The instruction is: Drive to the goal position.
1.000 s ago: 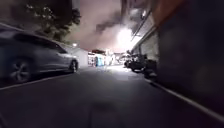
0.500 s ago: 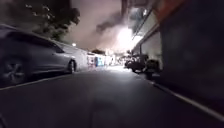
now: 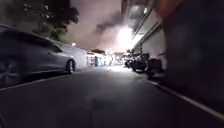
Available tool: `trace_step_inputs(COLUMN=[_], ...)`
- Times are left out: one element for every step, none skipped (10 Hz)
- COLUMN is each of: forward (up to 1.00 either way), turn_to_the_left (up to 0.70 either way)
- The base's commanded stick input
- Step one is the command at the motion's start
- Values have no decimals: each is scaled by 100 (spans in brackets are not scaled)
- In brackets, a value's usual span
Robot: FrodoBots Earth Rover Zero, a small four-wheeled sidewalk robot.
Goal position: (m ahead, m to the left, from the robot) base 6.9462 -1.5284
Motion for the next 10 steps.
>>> trace_step_inputs(forward=[45,45,45,45,45,45,45,45,45,45], turn_to_the_left=[0,0,0,0,0,0,0,0,0,0])
